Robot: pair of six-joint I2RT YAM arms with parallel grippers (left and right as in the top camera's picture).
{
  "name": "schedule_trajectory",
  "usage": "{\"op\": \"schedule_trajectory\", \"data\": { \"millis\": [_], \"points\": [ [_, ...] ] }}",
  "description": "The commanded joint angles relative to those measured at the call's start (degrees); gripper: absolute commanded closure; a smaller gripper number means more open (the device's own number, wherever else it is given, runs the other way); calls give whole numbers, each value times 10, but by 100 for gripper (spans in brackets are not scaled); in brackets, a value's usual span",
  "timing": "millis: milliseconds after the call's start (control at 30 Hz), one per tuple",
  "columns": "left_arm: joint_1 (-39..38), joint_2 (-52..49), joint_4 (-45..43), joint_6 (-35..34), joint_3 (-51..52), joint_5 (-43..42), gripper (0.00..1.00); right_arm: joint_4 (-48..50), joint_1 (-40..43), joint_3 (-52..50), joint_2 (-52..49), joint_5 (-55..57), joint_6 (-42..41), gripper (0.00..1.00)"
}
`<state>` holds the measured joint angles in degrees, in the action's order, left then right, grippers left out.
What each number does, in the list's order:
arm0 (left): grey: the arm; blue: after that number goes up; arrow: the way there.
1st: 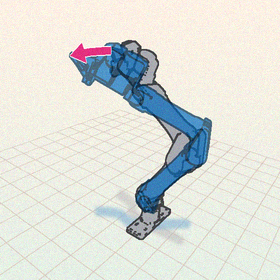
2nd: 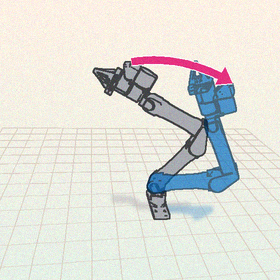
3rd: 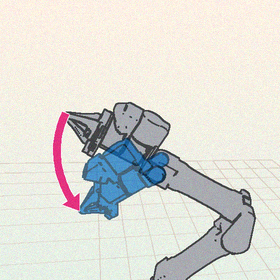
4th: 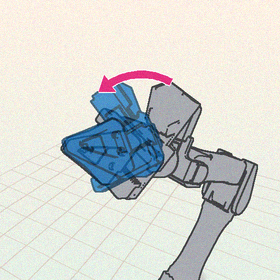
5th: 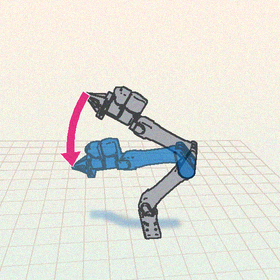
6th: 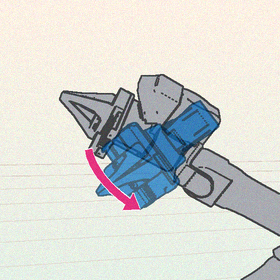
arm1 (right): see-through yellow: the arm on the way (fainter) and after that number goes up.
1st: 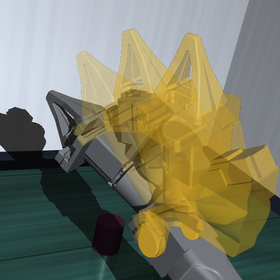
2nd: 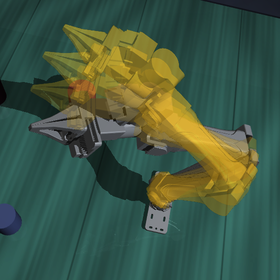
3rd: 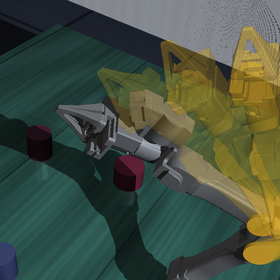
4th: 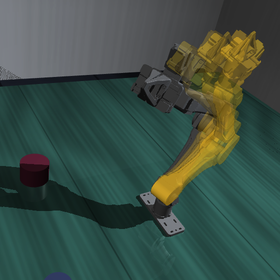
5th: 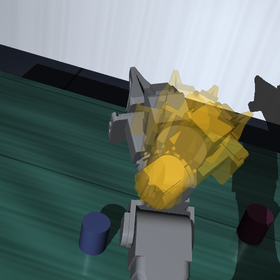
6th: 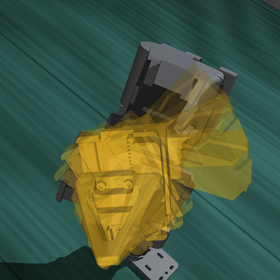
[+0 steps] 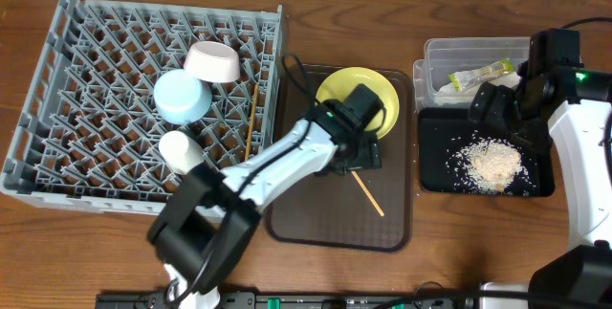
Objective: Sort waste into correct bins and load items into the dishwasher
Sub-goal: 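Reach the left gripper back to the tray and grasp the second chopstick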
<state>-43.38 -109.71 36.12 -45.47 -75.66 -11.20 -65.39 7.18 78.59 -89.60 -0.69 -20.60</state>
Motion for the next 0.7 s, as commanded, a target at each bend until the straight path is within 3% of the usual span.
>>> {"op": "schedule_trajectory", "data": {
  "millis": [0, 200, 333, 567, 667],
  "points": [
    [-8, -39, -17, -42, 3, 19, 12, -1, 2, 2, 5, -6, 0, 1],
    [-8, -83, -12, -42, 3, 32, 13, 0, 2, 2, 5, -9, 1, 1],
    [-8, -90, 44, -42, 3, 81, 32, 0, 2, 2, 5, -9, 1, 1],
    [-8, -90, 91, -46, 3, 119, 33, 2, 3, 2, 5, -12, 1, 1],
    [-8, -90, 91, -46, 3, 118, 43, 2, 2, 2, 5, -13, 1, 1]
  ]
}}
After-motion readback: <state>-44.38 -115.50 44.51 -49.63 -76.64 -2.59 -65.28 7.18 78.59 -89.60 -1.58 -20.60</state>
